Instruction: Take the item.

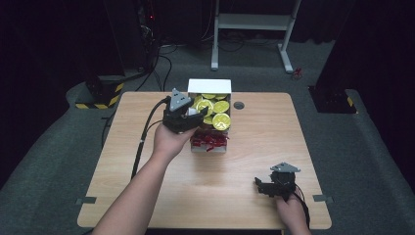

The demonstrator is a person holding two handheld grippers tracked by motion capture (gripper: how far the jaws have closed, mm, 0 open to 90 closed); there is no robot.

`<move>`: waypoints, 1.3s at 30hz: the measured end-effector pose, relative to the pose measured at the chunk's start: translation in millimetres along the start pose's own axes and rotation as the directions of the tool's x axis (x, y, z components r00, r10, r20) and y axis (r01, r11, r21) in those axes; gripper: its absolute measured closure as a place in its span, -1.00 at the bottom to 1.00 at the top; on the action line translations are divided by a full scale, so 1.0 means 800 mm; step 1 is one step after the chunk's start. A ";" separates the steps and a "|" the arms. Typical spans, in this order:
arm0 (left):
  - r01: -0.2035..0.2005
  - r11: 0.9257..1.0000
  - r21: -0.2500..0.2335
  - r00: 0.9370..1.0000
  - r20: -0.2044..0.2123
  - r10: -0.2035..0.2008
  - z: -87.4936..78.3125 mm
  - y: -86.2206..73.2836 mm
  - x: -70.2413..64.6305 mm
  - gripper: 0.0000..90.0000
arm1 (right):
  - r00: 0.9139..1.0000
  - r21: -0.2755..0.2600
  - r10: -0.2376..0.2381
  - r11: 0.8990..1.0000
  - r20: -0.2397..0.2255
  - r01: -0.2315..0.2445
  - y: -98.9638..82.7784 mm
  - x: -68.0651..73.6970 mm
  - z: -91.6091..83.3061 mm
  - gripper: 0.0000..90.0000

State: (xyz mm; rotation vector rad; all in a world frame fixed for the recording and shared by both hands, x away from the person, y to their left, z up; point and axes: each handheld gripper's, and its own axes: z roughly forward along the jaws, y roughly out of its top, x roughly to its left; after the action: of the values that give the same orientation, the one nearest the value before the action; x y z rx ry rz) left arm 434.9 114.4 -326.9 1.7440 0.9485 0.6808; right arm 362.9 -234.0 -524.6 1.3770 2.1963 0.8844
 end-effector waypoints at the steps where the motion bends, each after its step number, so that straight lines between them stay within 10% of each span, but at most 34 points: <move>1: 0.001 1.000 0.005 1.000 -0.001 -0.001 0.002 0.000 0.001 0.01 | 1.000 -0.001 -0.003 1.000 0.001 0.003 0.000 0.000 0.000 -0.82; 39: -0.082 0.994 0.074 0.996 -0.041 0.085 0.028 0.000 -0.026 -0.49 | 1.000 -0.002 -0.011 1.000 -0.003 0.011 -0.001 0.000 -0.001 -0.82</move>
State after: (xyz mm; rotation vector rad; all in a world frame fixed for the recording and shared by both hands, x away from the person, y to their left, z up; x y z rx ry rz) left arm 441.7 86.1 -334.6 1.8474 0.9446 0.7503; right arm 362.2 -234.6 -524.7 1.3623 2.2029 0.8850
